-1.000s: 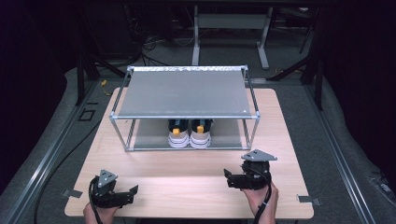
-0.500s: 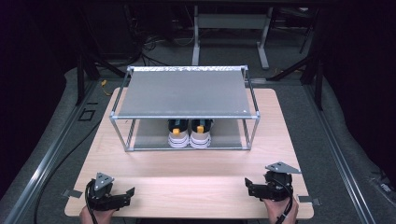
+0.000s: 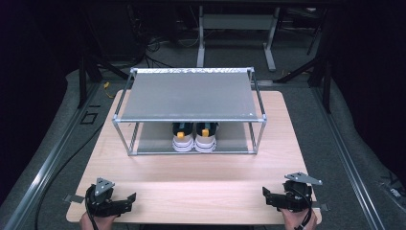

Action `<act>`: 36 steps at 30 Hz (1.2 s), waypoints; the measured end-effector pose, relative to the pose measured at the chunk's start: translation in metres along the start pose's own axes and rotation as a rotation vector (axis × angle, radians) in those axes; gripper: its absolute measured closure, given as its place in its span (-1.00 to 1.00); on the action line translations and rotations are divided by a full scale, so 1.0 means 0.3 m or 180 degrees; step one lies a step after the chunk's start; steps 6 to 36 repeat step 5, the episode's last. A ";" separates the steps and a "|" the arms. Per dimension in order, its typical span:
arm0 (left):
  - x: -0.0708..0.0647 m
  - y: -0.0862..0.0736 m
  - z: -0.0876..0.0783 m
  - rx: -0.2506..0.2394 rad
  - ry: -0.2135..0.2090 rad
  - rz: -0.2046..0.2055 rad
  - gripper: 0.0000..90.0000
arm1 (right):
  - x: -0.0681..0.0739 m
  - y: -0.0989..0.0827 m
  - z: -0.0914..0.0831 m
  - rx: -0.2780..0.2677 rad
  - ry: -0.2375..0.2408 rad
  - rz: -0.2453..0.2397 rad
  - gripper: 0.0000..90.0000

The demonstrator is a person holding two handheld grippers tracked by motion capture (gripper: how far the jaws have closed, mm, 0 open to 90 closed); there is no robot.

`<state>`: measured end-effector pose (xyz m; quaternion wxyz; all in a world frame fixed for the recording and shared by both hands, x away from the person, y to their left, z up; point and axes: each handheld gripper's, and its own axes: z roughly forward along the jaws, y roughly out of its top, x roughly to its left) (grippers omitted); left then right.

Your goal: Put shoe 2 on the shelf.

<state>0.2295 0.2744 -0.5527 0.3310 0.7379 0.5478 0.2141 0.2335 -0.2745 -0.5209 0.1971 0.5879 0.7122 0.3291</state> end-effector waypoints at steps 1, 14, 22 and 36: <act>0.000 0.000 0.000 0.0014 0.0001 -0.0002 -0.97 | 0.000 -0.002 0.002 -0.0014 -0.0061 -0.0016 -1.00; 0.001 0.001 0.008 0.0053 -0.0015 -0.0002 -1.00 | -0.006 -0.007 0.006 -0.0008 -0.0052 -0.0022 -1.00; 0.001 0.001 0.008 0.0053 -0.0015 -0.0002 -1.00 | -0.006 -0.007 0.006 -0.0008 -0.0052 -0.0022 -1.00; 0.001 0.001 0.008 0.0053 -0.0015 -0.0002 -1.00 | -0.006 -0.007 0.006 -0.0008 -0.0052 -0.0022 -1.00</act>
